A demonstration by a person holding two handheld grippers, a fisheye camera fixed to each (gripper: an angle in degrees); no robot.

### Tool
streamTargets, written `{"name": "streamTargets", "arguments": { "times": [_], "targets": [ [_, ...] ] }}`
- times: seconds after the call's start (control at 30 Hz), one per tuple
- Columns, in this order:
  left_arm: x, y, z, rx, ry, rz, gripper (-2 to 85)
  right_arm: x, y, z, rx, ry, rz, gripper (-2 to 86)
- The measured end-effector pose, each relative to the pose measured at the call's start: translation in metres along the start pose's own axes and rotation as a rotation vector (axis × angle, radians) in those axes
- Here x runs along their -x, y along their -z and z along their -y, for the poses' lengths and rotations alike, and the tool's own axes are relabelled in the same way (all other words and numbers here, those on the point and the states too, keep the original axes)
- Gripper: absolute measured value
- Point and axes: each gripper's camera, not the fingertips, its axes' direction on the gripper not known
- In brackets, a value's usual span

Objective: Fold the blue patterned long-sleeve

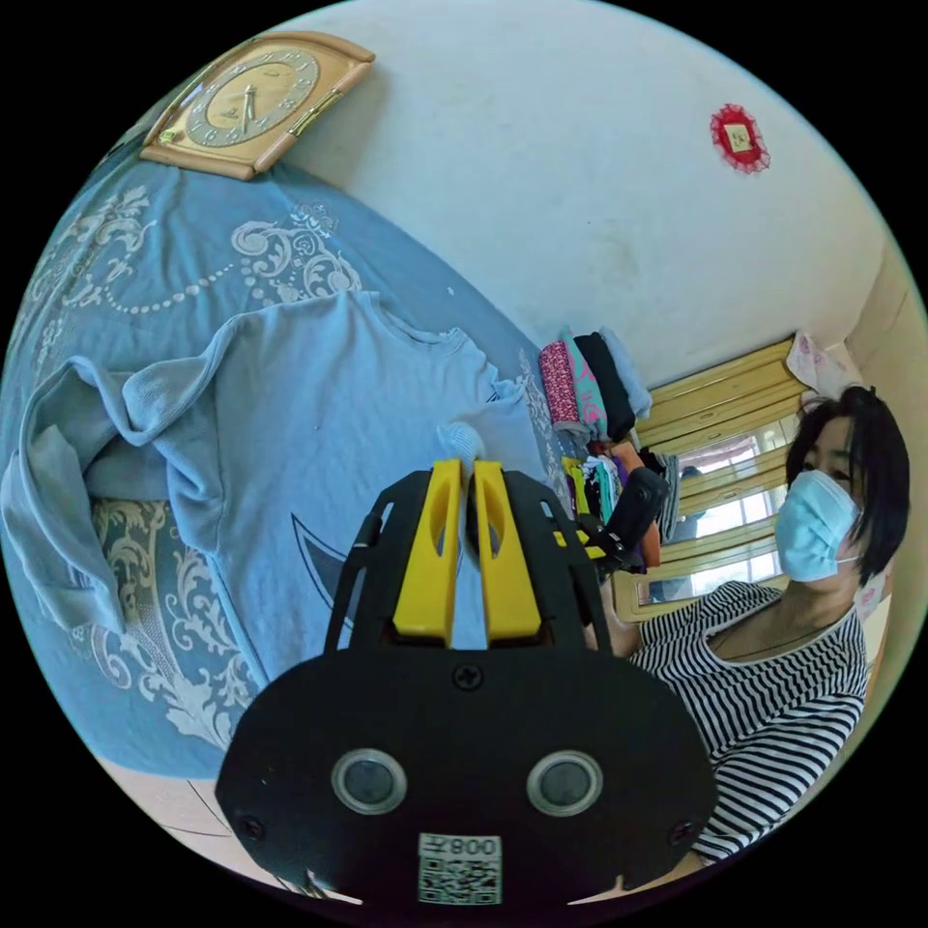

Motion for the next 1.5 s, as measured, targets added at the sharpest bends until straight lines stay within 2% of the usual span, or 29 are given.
{"name": "streamTargets", "arguments": {
  "times": [0.37, 0.53, 0.67, 0.77, 0.9, 1.03, 1.1, 1.27, 1.37, 1.5],
  "targets": [
    [0.049, 0.004, 0.011, 0.005, 0.102, 0.066, 2.1, -0.027, -0.117, 0.050, 0.244, -0.045, -0.085, 3.6],
    [0.037, 0.007, 0.018, 0.020, 0.094, 0.179, 2.0, -0.026, -0.136, 0.052, 0.300, -0.035, -0.088, 3.7],
    [0.034, 0.023, 0.022, -0.041, 0.144, 0.270, 1.9, -0.018, -0.136, 0.047, 0.331, -0.026, -0.063, 3.8],
    [0.029, 0.032, 0.029, -0.067, 0.176, 0.275, 1.9, -0.023, -0.141, 0.041, 0.321, -0.063, -0.034, 4.0],
    [-0.007, 0.033, 0.057, -0.096, 0.085, 0.239, 2.4, -0.021, -0.139, 0.036, 0.313, -0.066, -0.004, 4.9],
    [-0.058, 0.015, 0.105, -0.077, -0.095, 0.155, 3.6, -0.018, -0.075, 0.005, 0.230, -0.083, 0.014, 5.7],
    [-0.094, -0.014, 0.146, -0.009, -0.208, 0.051, 4.5, -0.021, -0.022, -0.020, 0.164, -0.107, -0.070, 5.7],
    [-0.170, -0.099, 0.225, 0.161, -0.380, -0.107, 5.9, -0.028, 0.148, -0.119, -0.075, -0.282, -0.519, 5.6],
    [-0.214, -0.149, 0.267, 0.257, -0.436, -0.119, 6.5, -0.027, 0.197, -0.166, -0.147, -0.360, -0.742, 6.2],
    [-0.262, -0.187, 0.315, 0.302, -0.482, -0.042, 6.9, -0.033, 0.203, -0.197, -0.120, -0.387, -0.860, 7.2]
  ]
}}
